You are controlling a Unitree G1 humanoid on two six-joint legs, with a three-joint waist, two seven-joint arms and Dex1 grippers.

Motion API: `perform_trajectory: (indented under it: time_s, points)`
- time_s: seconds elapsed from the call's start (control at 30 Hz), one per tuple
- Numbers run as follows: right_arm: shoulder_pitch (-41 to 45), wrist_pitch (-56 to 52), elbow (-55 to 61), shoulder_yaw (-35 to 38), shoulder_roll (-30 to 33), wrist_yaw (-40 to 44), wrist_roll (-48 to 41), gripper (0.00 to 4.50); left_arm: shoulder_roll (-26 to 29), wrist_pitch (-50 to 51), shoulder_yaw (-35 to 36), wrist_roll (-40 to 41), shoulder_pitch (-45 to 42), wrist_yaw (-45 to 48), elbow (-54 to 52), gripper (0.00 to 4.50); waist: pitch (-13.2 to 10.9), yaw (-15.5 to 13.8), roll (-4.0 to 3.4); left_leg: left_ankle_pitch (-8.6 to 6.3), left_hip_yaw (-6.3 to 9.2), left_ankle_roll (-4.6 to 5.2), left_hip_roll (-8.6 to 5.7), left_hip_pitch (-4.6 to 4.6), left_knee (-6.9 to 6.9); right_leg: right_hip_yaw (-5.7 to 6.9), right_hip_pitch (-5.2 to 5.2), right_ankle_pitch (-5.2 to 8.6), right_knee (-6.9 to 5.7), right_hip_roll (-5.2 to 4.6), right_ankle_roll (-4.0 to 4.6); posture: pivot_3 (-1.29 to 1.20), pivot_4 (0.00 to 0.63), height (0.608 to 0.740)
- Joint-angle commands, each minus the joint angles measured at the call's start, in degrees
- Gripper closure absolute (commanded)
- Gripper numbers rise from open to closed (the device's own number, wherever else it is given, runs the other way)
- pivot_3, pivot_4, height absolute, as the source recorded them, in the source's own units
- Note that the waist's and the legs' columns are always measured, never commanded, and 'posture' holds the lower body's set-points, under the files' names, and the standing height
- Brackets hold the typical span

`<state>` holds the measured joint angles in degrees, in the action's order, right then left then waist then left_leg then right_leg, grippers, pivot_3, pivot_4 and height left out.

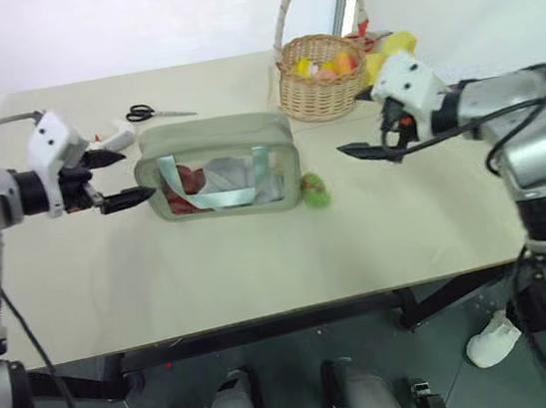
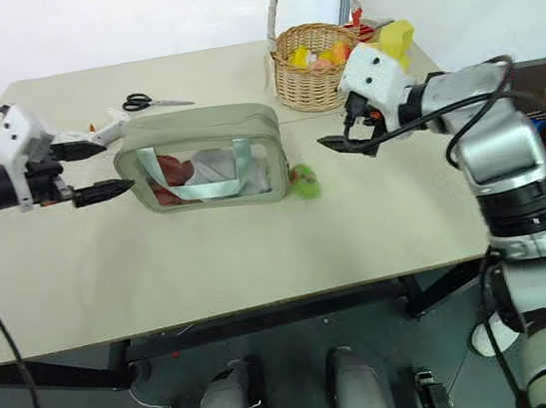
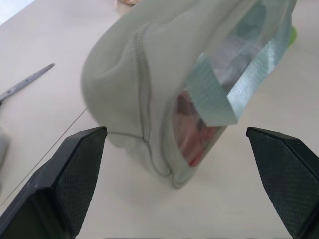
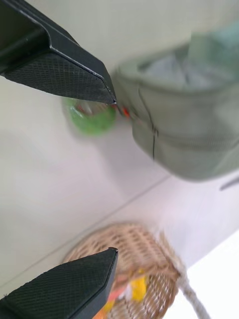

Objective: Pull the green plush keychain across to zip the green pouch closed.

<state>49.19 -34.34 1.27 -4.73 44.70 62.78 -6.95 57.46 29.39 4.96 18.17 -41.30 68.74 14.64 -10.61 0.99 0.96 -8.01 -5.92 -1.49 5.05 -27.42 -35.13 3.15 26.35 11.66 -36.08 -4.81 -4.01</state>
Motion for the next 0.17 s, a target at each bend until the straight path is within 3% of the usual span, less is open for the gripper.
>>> perform_trajectory:
  time_s: [0.03,0.17]
  points:
    - [1.83,-8.61,6.23,4.12,-2.00,-0.57,-7.79,0.02,2.38,1.42,3.62,0.77,-1.42,-1.34,0.42,0.00,0.00,-0.02,0.00,0.00,0.00,0.00,0.00,-0.03,0.00,0.00,0.04,-0.02,0.00,0.00,0.03,0.00,0.150,0.740]
    - [2.11,-13.74,9.44,5.38,-3.88,-3.55,-11.46,0.02,2.50,1.56,5.32,1.93,-1.31,-1.63,-0.12,0.00,0.00,-0.17,0.00,0.00,0.01,0.00,0.00,-0.06,0.00,0.00,0.07,-0.05,-0.01,0.00,0.08,0.00,0.150,0.740]
